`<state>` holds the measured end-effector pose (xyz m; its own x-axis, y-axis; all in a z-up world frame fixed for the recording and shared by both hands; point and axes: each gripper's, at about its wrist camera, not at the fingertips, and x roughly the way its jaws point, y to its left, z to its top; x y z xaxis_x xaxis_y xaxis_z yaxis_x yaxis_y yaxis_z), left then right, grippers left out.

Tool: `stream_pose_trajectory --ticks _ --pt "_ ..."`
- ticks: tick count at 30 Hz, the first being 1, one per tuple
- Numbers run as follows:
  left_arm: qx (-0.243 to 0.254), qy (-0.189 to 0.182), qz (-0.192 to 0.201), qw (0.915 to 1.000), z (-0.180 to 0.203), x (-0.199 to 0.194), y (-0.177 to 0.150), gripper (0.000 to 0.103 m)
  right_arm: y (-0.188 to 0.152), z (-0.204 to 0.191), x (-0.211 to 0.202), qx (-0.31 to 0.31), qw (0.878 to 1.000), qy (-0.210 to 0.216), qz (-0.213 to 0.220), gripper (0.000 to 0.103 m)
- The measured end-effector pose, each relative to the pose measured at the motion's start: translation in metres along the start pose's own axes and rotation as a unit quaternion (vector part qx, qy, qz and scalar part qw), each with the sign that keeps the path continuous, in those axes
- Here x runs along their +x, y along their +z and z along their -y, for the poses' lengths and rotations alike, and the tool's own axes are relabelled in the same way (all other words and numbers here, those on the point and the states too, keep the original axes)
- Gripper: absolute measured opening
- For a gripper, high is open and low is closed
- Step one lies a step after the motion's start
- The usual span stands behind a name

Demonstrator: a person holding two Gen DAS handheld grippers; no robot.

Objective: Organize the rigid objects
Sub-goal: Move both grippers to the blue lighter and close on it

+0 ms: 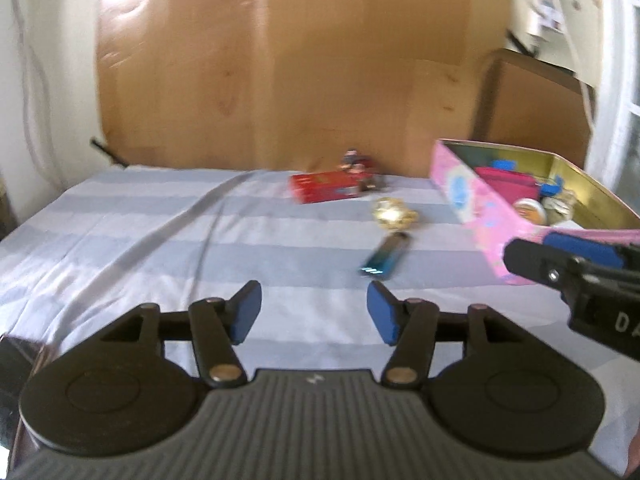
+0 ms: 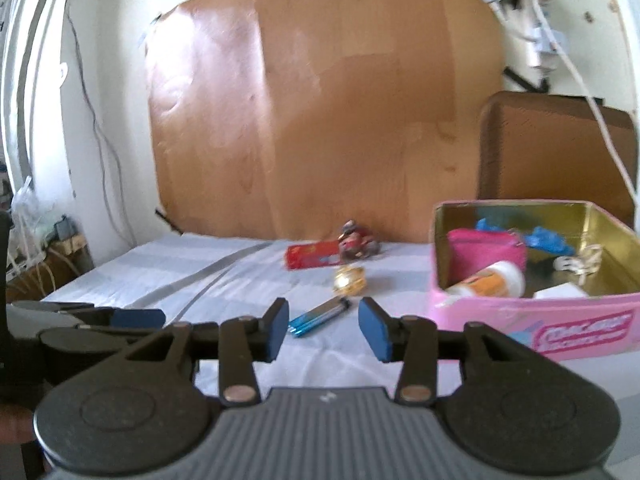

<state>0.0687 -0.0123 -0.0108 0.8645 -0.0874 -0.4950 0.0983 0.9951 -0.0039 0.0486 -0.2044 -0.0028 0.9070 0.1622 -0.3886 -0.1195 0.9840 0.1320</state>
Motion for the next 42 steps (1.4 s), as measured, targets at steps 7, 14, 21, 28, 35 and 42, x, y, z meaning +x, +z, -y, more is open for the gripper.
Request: stream_pose_trajectory --ticks 7,14,21,28,35,42 --pt "-0.027 0.017 0.012 0.9994 -0.046 0.014 -0.02 0.065 -0.01 -0.024 0.027 -0.014 0.999 0.005 -0.031 0.042" --pt "-0.064 -0.001 0.017 0.9978 -0.075 0.024 -0.036 0.065 -0.012 -0.033 0.06 0.001 0.999 -0.001 -0.049 0.043" --pt "-0.067 -0.016 0.027 0.9972 -0.076 0.021 -0.039 0.065 -0.008 -0.031 0.092 0.036 0.998 -0.018 -0.056 0.043" --pt "-0.075 -0.032 0.028 0.9962 -0.081 0.022 -0.04 0.065 -0.011 -0.02 0.114 0.063 0.995 -0.033 -0.076 0.043" --pt "-0.077 -0.037 0.026 0.996 -0.081 0.023 -0.039 0.065 -0.005 -0.02 0.147 0.066 0.993 -0.045 -0.092 0.054" --pt "-0.086 -0.041 0.022 0.9953 -0.084 0.024 -0.04 0.065 -0.008 -0.038 0.175 -0.019 0.99 -0.023 -0.14 0.024"
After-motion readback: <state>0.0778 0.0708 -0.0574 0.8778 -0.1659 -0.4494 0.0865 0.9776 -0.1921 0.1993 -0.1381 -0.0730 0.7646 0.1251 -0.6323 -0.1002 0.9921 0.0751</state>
